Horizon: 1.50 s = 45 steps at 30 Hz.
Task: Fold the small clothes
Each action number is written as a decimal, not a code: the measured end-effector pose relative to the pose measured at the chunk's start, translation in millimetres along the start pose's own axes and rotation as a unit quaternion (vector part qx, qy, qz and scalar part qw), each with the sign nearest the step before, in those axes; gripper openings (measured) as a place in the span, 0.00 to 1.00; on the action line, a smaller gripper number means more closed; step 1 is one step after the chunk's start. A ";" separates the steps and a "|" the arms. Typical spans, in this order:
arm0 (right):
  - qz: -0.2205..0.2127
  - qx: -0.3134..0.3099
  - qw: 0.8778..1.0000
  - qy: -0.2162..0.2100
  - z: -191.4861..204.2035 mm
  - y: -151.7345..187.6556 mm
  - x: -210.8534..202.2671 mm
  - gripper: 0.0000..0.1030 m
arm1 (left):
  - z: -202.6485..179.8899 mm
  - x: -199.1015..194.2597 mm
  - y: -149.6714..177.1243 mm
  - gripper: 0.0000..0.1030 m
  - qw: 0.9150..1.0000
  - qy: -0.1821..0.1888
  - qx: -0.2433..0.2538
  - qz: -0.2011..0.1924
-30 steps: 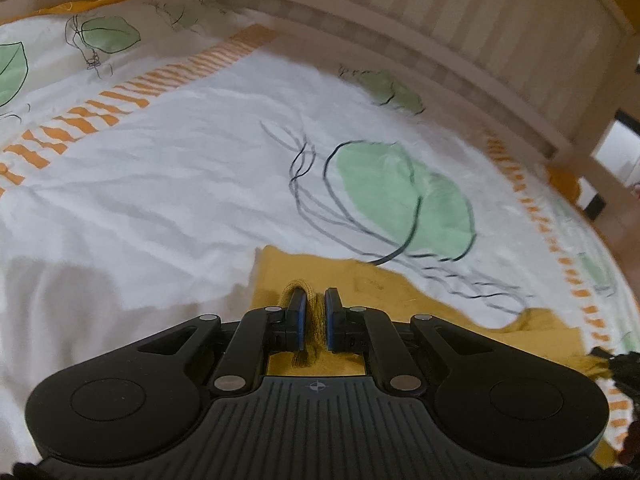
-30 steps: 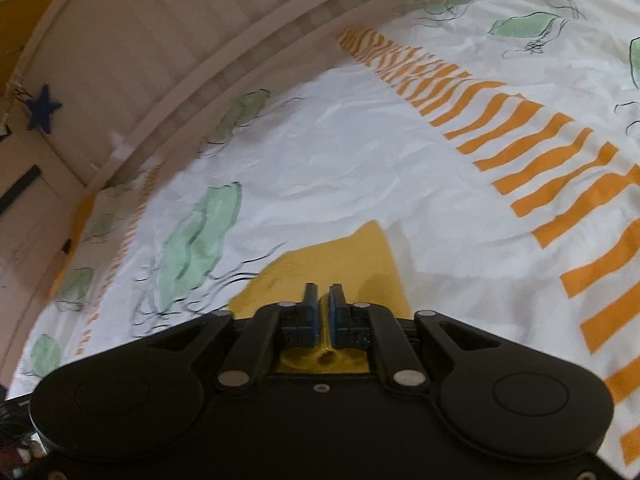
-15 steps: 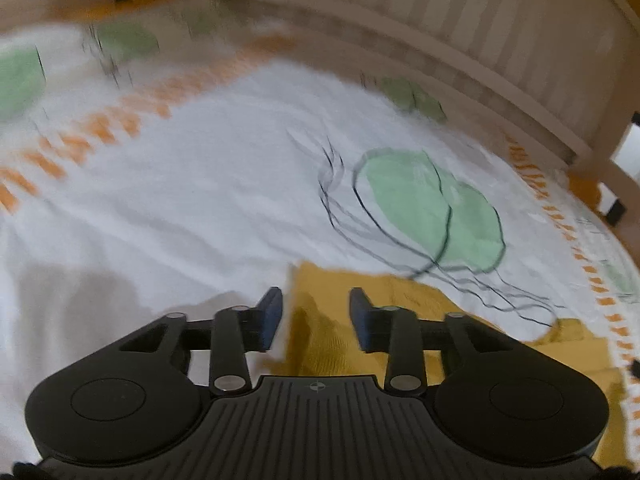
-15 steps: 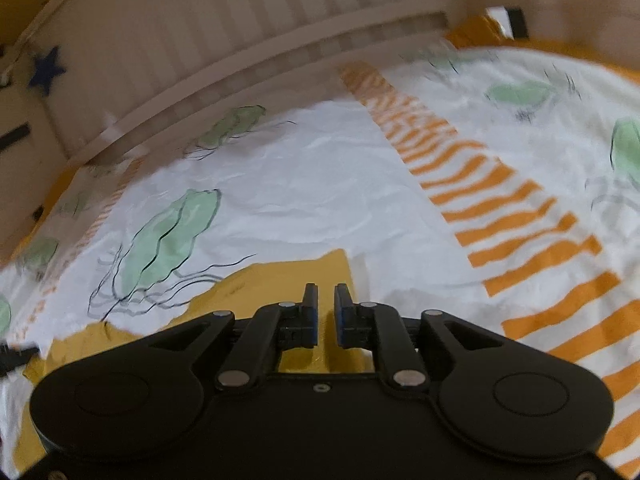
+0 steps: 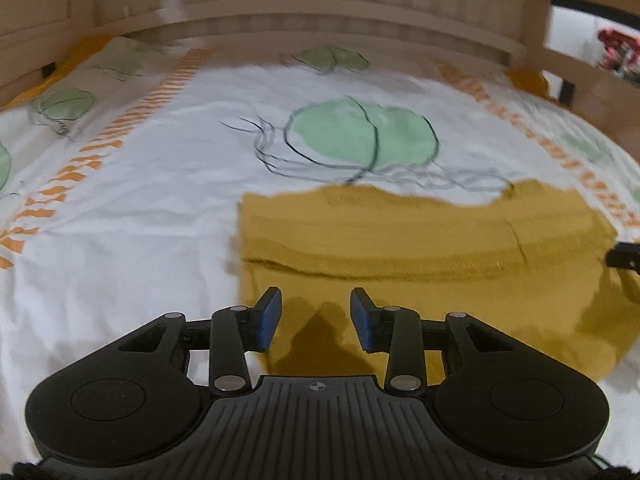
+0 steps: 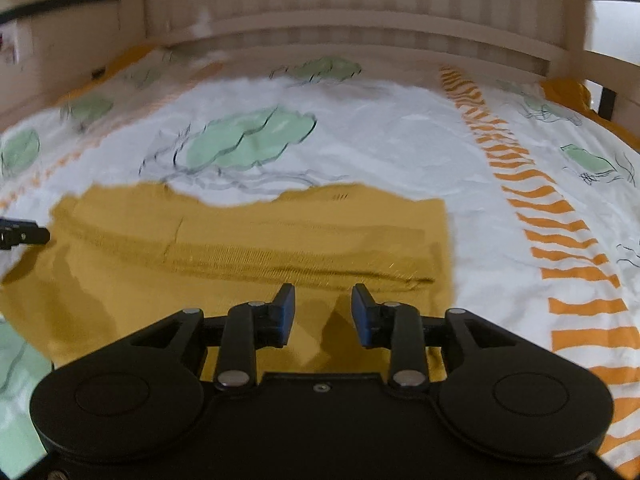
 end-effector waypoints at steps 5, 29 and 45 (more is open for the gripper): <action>0.012 -0.030 0.999 0.019 10.6 2.4 10.9 0.42 | -2.6 19.6 0.8 0.36 1.000 0.000 0.014 0.022; 0.028 0.093 0.994 0.048 -24.4 -53.7 75.2 0.47 | 61.9 54.6 -55.4 0.36 0.993 -0.039 -0.113 0.007; 0.034 -0.008 0.999 0.016 44.2 -45.7 67.2 0.52 | -17.1 79.3 -39.6 0.36 0.998 0.030 -0.023 0.048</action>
Point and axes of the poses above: each gripper's, at about its wrist camera, not at the fingertips, and x roughly the way its jaws point, z to its left, y to its underside, the point moved 7 cm from there along x, roughly the way its jaws point, and after that the axes turned 13 degrees about y, right-handed, at the moved point
